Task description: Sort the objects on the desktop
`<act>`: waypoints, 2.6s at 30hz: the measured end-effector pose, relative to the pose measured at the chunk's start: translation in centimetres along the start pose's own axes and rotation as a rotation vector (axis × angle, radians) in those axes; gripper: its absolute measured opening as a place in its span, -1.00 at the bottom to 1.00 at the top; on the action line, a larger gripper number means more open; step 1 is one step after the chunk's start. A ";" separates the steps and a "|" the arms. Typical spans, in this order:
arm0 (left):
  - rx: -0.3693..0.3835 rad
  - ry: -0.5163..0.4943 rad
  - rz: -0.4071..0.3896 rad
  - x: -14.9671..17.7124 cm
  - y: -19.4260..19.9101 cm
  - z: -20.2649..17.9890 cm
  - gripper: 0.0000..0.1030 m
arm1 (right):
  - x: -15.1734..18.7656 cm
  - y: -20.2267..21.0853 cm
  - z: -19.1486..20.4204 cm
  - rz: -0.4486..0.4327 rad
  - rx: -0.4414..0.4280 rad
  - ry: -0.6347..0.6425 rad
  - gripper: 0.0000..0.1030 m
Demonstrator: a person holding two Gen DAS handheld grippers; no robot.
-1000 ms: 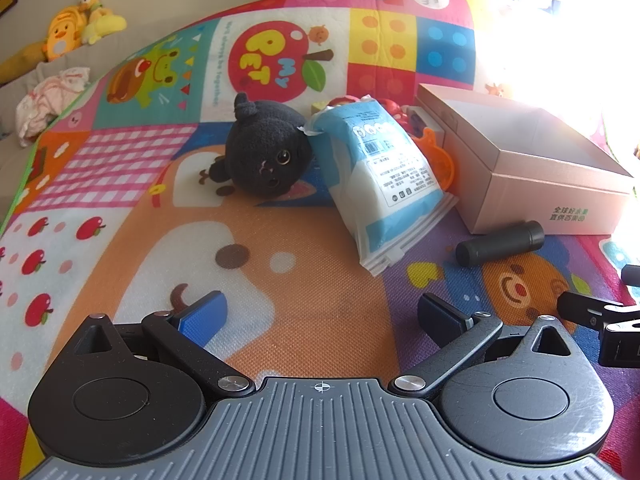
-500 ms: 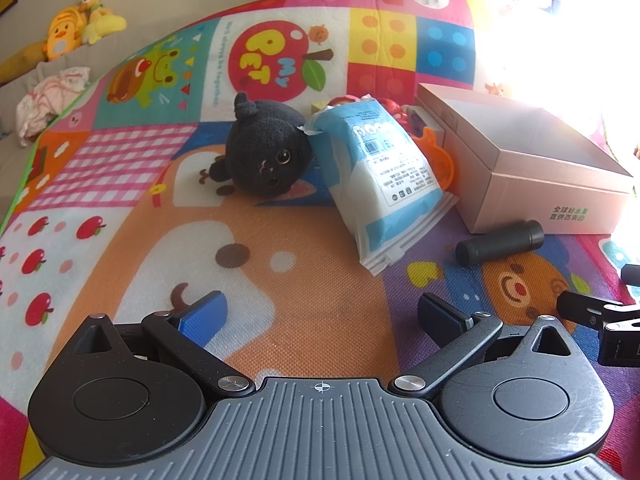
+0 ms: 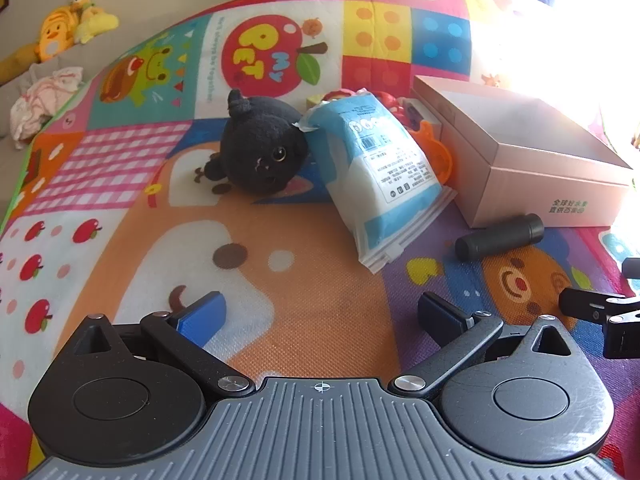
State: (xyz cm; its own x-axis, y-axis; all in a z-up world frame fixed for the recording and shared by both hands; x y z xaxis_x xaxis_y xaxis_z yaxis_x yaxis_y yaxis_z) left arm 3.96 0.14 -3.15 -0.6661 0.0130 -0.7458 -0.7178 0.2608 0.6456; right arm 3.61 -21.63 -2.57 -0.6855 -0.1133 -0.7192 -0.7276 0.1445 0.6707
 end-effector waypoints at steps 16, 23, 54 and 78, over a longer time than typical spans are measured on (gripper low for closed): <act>0.005 0.020 -0.080 -0.8 1.1 0.3 1.00 | 0.0 0.1 0.0 -0.006 0.001 -0.002 1.00; -0.048 0.048 -0.157 -1.1 3.2 2.3 1.00 | -0.1 0.2 0.2 -0.009 -0.006 0.012 1.00; -0.006 0.152 -0.115 -0.9 2.2 4.1 1.00 | 0.3 2.8 -0.2 -0.109 -0.002 0.069 0.46; 0.054 0.066 -0.038 -8.2 -4.6 -1.2 0.34 | 1.0 2.3 -3.5 -0.076 -0.065 -0.138 0.84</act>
State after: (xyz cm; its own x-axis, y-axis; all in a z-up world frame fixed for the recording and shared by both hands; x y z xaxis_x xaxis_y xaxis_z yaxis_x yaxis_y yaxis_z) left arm 12.50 -2.34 0.25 -0.6521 -0.0610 -0.7557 -0.7316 0.3119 0.6062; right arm 1.19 -24.86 -1.12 -0.6209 0.0155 -0.7837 -0.7808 0.0760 0.6201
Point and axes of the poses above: each gripper's, at about its wrist camera, not at the fingertips, and y roughly against the way its jaws point, z to its left, x to its underside, the point moved 5 cm from there along -y, roughly the way its jaws point, and after that the axes turned 15 degrees about x, right-handed, at the moved point
